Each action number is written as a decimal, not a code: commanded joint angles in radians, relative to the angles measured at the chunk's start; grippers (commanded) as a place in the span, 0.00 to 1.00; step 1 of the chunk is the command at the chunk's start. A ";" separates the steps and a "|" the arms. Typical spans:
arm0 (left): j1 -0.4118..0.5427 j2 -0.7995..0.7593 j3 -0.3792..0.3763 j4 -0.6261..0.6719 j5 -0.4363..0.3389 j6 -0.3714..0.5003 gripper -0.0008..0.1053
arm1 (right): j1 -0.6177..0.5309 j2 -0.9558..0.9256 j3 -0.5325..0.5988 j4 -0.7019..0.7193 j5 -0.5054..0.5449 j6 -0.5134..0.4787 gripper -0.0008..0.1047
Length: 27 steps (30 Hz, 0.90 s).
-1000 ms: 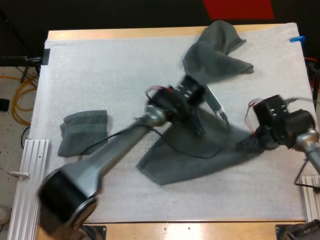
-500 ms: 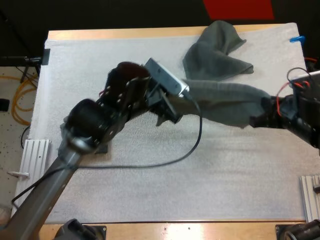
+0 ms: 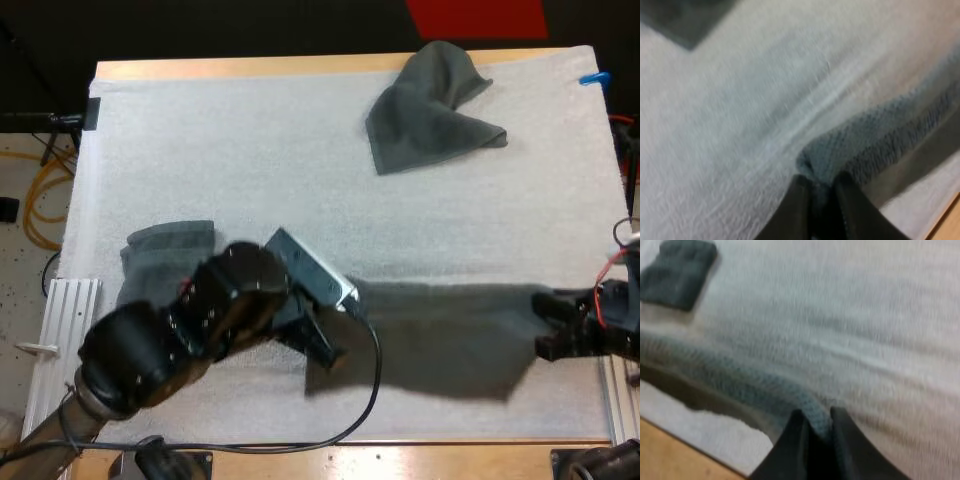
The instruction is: Pick towel from pile fold and stack
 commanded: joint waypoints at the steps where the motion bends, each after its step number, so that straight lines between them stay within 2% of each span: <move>1: -0.005 -0.005 0.030 -0.005 -0.074 -0.038 0.01 | -0.001 0.007 0.003 0.010 0.002 0.009 0.01; 5: 0.024 0.007 0.130 -0.118 -0.120 -0.009 0.01 | -0.001 0.057 0.078 -0.099 0.072 0.016 0.01; 9: 0.128 0.059 0.268 -0.372 -0.119 0.036 0.01 | -0.001 0.183 0.194 -0.372 0.189 0.043 0.01; 12: 0.229 0.138 0.319 -0.515 -0.096 0.076 0.01 | -0.001 0.299 0.250 -0.567 0.192 0.059 0.01; 14: 0.296 0.194 0.328 -0.593 -0.058 0.127 0.01 | -0.001 0.386 0.262 -0.655 0.193 0.062 0.01; 16: 0.369 0.274 0.328 -0.687 0.019 0.174 0.01 | -0.001 0.501 0.259 -0.771 0.201 0.062 0.01; 17: 0.388 0.297 0.328 -0.713 0.029 0.177 0.01 | -0.001 0.521 0.258 -0.802 0.202 0.062 0.01; 19: 0.453 0.381 0.328 -0.800 0.105 0.181 0.01 | -0.001 0.620 0.258 -0.909 0.222 0.062 0.01; 21: 0.491 0.442 0.328 -0.847 0.146 0.181 0.01 | -0.001 0.679 0.255 -0.965 0.236 0.062 0.01; 27: 0.579 0.563 0.326 -0.972 0.186 0.181 0.01 | -0.001 0.833 0.212 -1.040 0.251 0.073 0.01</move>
